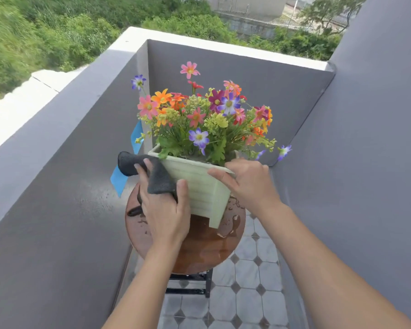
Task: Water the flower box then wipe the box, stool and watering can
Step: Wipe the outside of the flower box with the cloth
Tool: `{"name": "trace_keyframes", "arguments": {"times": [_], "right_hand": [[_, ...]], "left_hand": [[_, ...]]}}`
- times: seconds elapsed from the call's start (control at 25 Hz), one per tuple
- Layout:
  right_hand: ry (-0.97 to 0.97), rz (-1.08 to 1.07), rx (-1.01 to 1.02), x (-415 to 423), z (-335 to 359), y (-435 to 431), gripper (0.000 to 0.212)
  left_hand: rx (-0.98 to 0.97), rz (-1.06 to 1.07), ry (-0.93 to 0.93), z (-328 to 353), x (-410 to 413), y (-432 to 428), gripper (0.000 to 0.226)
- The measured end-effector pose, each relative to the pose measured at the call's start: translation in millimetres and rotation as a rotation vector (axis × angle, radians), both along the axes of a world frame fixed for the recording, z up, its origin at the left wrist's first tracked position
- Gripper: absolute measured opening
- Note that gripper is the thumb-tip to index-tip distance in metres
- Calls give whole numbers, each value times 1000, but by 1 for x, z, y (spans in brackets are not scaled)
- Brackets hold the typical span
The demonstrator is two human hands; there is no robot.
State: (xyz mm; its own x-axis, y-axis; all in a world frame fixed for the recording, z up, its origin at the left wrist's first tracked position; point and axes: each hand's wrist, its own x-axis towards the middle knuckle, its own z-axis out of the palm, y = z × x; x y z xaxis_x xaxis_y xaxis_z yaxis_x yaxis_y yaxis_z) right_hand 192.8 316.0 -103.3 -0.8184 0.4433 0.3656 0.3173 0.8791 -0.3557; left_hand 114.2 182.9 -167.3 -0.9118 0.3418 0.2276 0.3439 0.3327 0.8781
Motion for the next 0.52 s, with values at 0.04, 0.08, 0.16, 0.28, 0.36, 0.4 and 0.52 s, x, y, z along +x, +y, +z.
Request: {"name": "trace_keyframes", "arguments": {"times": [0.04,0.08,0.16,0.28,0.36,0.4,0.52], "right_hand": [[-40,1,13,0,3,1,54],[-74,0,17,0,6,2,56],[-135,3,-2,-1,11,2,58],[-173,15,-20,-1,14,1,57],[-164,21,-10,-1,14,0,54],[-160,21,-13,-1,14,0,53],[-168,29,-43,-1,15,1,57]], "left_hand": [[-70,9,64,-2,2,3,82],[-143,52,108,-3,1,6,77],[-195,176,210,-1,-3,7,63],[-198,260,513,-10,-18,1,43],[-167,260,626,-11,-20,-2,41],[-162,213,679,-10,-17,-3,41],[-150,88,784,-8,-18,-10,39]]}}
